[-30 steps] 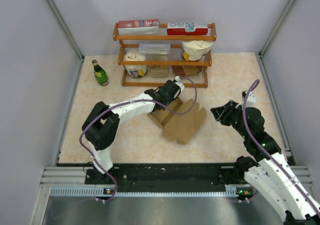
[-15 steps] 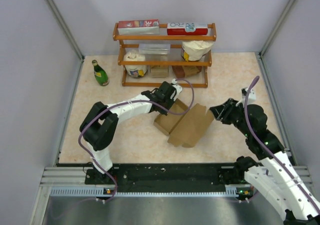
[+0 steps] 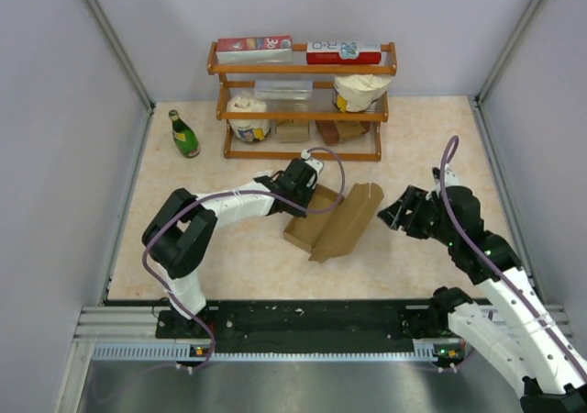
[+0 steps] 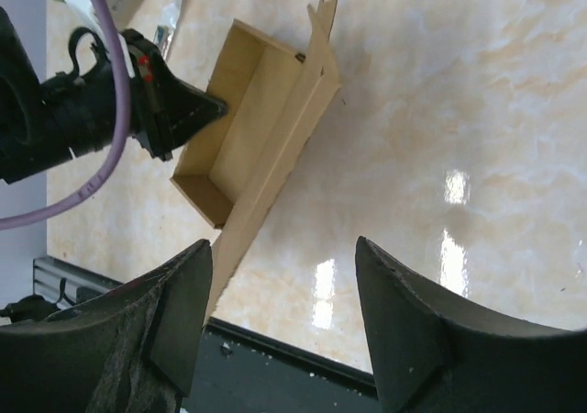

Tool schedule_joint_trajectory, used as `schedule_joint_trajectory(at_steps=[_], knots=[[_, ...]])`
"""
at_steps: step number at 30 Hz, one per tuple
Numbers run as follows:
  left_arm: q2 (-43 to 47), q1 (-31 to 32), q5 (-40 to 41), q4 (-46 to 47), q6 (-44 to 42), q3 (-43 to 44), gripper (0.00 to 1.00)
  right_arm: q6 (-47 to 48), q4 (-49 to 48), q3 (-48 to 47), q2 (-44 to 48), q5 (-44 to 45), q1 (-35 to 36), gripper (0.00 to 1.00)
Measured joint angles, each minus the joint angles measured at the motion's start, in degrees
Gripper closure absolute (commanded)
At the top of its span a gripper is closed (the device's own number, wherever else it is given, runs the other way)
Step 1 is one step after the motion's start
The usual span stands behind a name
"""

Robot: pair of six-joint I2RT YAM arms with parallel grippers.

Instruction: Fold the paper box

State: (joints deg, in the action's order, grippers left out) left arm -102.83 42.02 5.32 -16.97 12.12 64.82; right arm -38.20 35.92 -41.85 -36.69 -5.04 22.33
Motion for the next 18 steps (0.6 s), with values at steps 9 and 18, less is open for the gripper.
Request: schedule_joint_trajectory(at_steps=[9,18], knots=[[0.8,0.0,0.0,2.1,3.5,-1.6,0.98,-3.9,0.3,2.9,1.0,-2.9,0.0,0.36],[1.4,-0.1,-0.3,4.0,4.9,-3.0,0.94,-6.4,-4.2,5.5,-4.3,-5.5,0.0,0.44]])
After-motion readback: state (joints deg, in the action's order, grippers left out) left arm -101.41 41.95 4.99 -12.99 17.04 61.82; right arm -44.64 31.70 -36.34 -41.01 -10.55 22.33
